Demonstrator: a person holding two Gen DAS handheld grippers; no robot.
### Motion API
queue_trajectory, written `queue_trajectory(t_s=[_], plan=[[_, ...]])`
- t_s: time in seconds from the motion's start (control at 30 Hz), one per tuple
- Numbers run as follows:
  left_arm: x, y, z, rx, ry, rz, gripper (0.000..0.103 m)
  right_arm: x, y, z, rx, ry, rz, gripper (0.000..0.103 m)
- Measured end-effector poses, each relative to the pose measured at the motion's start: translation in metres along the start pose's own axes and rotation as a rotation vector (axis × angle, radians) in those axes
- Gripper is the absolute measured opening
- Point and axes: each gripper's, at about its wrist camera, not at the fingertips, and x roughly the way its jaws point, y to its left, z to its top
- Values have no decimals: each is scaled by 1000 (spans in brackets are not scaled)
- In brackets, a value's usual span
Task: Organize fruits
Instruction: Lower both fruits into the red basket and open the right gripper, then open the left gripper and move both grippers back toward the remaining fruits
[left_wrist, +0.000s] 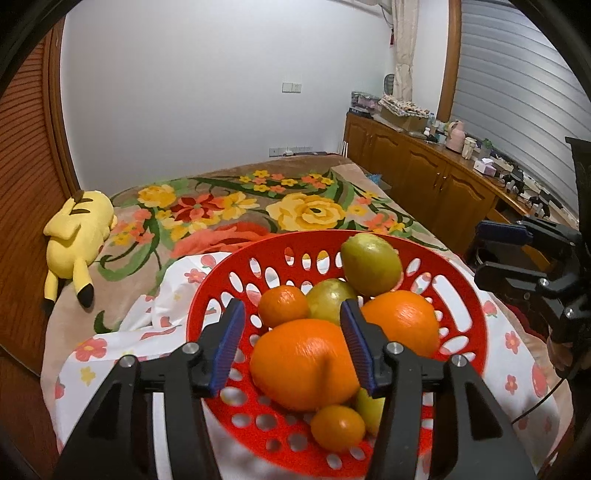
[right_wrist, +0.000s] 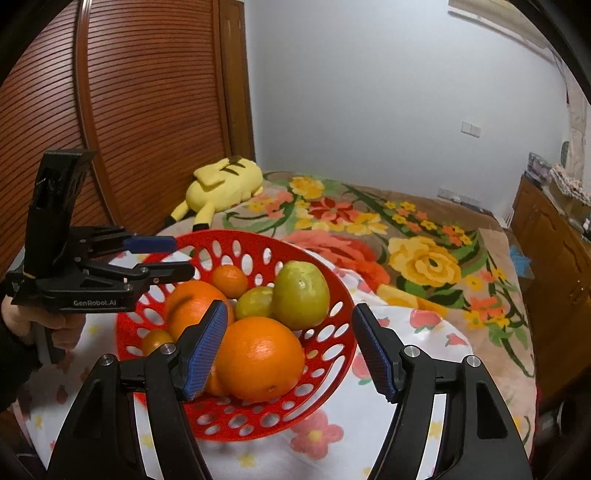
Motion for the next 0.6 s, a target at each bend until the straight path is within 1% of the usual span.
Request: queue_trajectory(t_s=[0.13,0.4,0.6], plan=[[-21,-5,-8,0,-22,-7,57,-18,11,-1,-6,-21,-4,72],[-60,-21,-30,9,-51,-18,59,-51,36,-7,-18,-49,-7,73],[-78,-34,-47,24,-55,-29,61,-72,52,-23,-14,-54,-12,73]])
